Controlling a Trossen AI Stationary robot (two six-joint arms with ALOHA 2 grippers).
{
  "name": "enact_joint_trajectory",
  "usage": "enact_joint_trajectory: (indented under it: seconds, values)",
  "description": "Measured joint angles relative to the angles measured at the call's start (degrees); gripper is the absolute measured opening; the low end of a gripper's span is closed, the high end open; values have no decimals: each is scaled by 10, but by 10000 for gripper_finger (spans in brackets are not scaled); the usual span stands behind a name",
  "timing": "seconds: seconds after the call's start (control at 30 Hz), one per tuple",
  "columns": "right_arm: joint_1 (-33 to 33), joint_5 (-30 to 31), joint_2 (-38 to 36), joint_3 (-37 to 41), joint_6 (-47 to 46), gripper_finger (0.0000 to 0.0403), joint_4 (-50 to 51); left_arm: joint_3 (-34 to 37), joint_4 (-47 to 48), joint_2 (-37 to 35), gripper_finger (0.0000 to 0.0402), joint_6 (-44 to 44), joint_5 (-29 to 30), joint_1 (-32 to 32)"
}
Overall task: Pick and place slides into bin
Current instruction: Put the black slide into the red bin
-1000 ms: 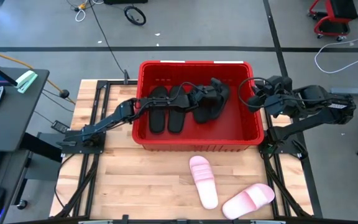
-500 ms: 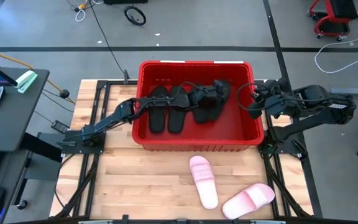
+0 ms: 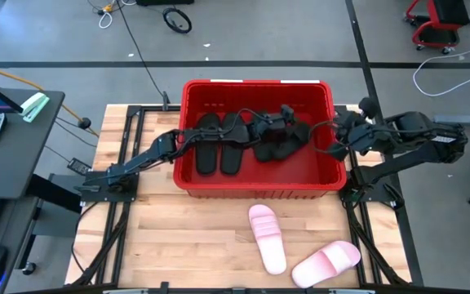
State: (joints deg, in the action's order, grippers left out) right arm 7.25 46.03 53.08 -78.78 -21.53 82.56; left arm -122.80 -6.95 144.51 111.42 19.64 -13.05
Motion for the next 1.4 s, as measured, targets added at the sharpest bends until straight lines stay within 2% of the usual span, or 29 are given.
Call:
enact_joint_trajectory:
  seconds: [0.07, 0.2, 0.37, 0.5, 0.6, 0.67, 0.77, 0.83, 0.9, 0.97, 1.13, 1.23, 1.4]
  values:
    - [0, -7, 0, 0, 29, 106, 21, 0, -42, 0, 207, 2, 2, -2]
    - [0, -22, 0, 0, 56, 106, 45, 0, -184, 0, 199, -31, 2, -7]
    - [0, -55, 0, 0, -27, 106, 48, 0, -433, 0, 183, -113, 0, -9]
    - [0, -104, 1, 0, -3, 106, 48, 0, -636, -1, 169, -175, 0, -9]
    - [0, -122, 1, 0, 5, 106, 47, 0, -738, -6, 161, -222, -25, -9]
    - [0, -126, 1, 0, 5, 106, 44, -2, -758, -16, 156, -251, -64, -8]
    - [0, -143, 1, 0, 6, 106, 34, -18, -699, -44, 152, -291, -160, -6]
    - [0, -156, 1, 0, 6, 106, 30, -41, -612, -69, 151, -324, -243, -6]
    - [0, -162, 1, 0, 4, 106, 23, -81, -483, -92, 150, -371, -324, -8]
    - [0, -162, 2, 0, -12, 106, 12, -124, -310, -119, 150, -433, -402, -12]
    - [0, -169, 5, 0, -58, 106, -11, -65, 13, -275, 150, -685, -455, -26]
    - [0, -189, 17, 1, -76, 106, -34, -67, 177, -339, 150, -810, -444, -35]
    - [-12, -218, 59, 45, -45, 106, -130, -67, 353, -412, 150, -979, -408, -43]
